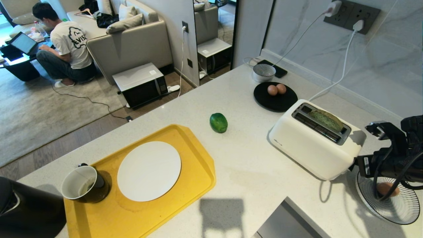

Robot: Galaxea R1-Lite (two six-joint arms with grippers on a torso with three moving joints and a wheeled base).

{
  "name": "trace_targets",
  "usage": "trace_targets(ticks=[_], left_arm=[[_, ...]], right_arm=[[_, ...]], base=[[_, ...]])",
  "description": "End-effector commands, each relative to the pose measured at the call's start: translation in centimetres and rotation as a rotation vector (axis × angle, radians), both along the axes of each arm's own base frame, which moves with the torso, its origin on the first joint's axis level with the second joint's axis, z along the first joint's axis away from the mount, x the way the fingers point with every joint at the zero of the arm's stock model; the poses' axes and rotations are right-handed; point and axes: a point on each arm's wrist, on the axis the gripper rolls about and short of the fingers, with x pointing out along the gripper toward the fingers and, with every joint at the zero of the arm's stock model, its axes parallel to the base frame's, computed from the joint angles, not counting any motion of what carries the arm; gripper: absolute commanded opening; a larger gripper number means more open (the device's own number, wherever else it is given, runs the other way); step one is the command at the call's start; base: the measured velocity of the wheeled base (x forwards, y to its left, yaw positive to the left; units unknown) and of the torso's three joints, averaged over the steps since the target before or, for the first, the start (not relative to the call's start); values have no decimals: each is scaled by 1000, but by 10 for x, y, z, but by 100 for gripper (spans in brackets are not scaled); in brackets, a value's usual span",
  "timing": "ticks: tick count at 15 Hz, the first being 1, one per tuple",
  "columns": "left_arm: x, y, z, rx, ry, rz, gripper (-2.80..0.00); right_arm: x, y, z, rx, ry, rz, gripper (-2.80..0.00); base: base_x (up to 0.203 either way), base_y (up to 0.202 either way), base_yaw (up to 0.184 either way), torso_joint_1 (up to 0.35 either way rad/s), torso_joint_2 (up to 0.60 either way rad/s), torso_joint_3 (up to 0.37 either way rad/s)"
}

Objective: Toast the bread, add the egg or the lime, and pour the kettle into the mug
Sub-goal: Use a bread toaster

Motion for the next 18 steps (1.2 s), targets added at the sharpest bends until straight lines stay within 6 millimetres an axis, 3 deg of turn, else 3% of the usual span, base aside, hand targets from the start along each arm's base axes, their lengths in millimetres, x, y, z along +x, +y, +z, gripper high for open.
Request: trace_targets(ticks=[1, 18], left_arm=[[0, 0, 0, 0, -1, 0, -280], [0, 0, 0, 0, -1, 0, -280]], right_arm=[[1, 0, 0, -2, -4, 3, -280], [1, 0, 4, -4, -15, 4, -280]], base=[[0, 0, 0, 0, 0, 0], [0, 0, 0, 0, 0, 0]])
